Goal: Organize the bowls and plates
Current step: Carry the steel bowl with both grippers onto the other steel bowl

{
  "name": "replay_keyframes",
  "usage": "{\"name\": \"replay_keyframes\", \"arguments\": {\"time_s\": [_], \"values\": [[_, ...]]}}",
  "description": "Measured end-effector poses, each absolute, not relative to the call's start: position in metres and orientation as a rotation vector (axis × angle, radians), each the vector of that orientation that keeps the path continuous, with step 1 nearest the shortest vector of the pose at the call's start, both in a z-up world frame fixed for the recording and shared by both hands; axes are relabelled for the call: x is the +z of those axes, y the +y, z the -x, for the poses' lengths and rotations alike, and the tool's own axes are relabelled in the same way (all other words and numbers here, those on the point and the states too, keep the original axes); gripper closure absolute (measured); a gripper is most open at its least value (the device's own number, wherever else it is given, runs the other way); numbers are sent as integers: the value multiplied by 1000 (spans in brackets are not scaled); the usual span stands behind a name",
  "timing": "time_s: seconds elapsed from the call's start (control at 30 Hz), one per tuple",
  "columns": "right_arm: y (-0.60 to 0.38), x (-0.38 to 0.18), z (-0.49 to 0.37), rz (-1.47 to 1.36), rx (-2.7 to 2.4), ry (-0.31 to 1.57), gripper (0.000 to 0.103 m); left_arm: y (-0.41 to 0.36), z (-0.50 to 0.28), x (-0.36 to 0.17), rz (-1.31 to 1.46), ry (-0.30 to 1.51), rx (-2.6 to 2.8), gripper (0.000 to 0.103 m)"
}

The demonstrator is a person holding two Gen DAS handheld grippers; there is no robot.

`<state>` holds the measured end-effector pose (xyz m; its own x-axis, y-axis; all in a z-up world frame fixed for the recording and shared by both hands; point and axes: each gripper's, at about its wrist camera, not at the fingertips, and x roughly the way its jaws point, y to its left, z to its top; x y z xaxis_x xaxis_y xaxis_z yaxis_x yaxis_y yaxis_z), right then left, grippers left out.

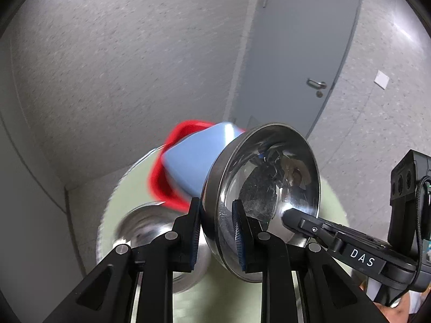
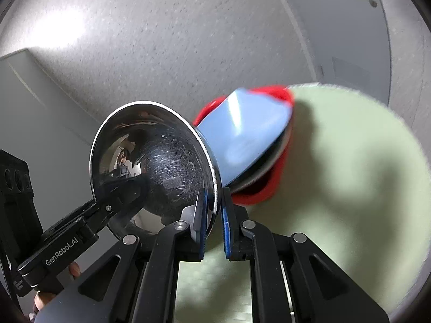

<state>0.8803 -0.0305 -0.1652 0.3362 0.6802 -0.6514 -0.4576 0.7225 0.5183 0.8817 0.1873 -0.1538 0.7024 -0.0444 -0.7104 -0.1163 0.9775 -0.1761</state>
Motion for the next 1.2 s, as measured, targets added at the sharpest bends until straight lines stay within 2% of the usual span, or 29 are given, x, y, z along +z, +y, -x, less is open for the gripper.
{"name": "replay_keyframes", "arguments": {"time_s": [0.23, 0.57, 0.93, 1.07, 1.2], "values": [[34, -199, -853, -216, 745, 1047, 93, 254, -844, -171, 232, 855, 62, 84], [89, -235, -851, -88, 668, 1130, 93, 291, -878, -206, 276, 993, 43, 84], [102, -243, -861, -40, 605, 1162, 92, 293, -916, -219, 264, 1042, 8, 84], [106, -245, -860, -29, 595, 1174, 90, 295, -922, -221, 269, 1043, -1, 77], [112, -242, -860, -23, 589, 1189, 90, 293, -925, -228, 267, 1052, -6, 73]]}}
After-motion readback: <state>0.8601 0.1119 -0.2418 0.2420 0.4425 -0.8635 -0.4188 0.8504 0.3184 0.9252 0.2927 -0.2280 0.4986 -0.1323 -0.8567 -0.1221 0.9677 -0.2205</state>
